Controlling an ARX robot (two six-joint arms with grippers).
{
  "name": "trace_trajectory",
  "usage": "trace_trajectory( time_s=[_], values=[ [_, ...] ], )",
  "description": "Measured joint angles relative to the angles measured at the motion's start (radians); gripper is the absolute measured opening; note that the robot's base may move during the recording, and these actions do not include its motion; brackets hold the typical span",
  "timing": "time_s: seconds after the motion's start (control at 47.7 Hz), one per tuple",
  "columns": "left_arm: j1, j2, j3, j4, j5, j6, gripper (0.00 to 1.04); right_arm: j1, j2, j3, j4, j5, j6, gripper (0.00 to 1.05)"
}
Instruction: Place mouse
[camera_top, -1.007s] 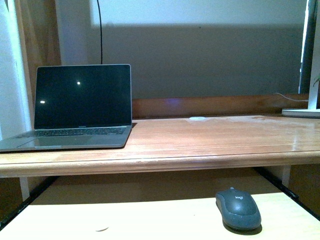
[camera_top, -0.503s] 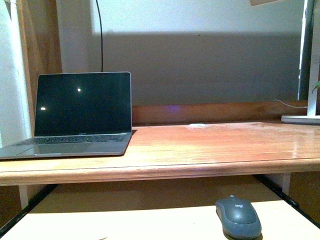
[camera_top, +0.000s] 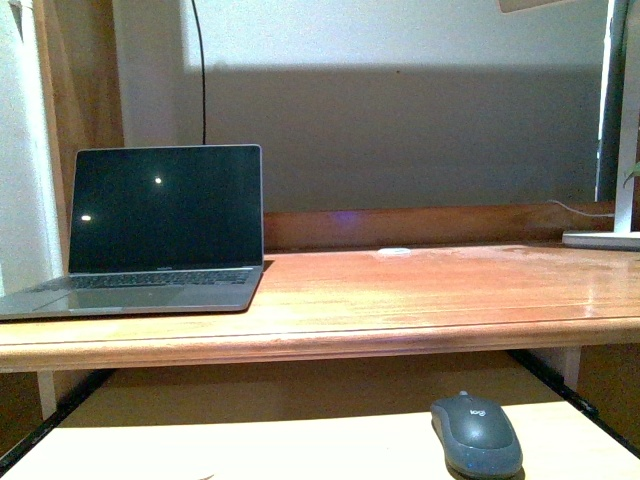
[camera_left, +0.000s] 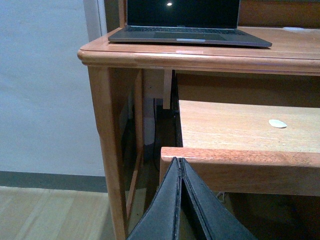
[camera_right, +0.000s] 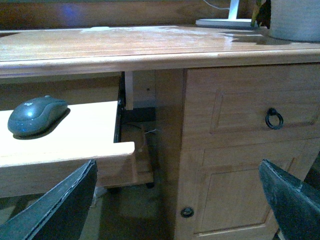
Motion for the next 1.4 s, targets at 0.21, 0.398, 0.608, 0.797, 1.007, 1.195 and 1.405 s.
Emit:
trace_trajectory(
  time_s=[0.21, 0.398, 0.608, 0.797, 1.007, 1.195, 1.405],
  values=[
    [0.0, 0.0, 0.0, 0.0, 0.0, 0.0, 0.22, 0.047, 0.033, 0.016, -0.061, 0.154, 0.037, 0.97],
    [0.0, 0.0, 0.0, 0.0, 0.001, 0.0, 0.55, 0.008, 0.227, 0.085, 0.027, 0.266, 0.094, 0.97],
    [0.0, 0.0, 0.0, 0.0, 0.0, 0.0, 0.93, 0.072, 0.597, 0.225, 0.38, 0.322, 0.09, 0.97],
    [0.0, 0.0, 0.0, 0.0, 0.001, 0.002, 0.97, 0.31, 0.973, 0.413, 0.584, 0.356, 0.05, 0.97],
    [0.0, -0.001, 0.0, 0.0, 0.0, 0.002, 0.97, 0.531, 1.237, 0.595, 0.558, 0.303, -0.015, 0.97],
    [0.0, -0.001, 0.0, 0.0, 0.0, 0.002, 0.97, 0.607, 1.379, 0.678, 0.513, 0.326, -0.05, 0.97],
    [0.0, -0.001, 0.0, 0.0, 0.0, 0.002, 0.97, 0.626, 1.521, 0.797, 0.393, 0.39, -0.021, 0.97]
  ],
)
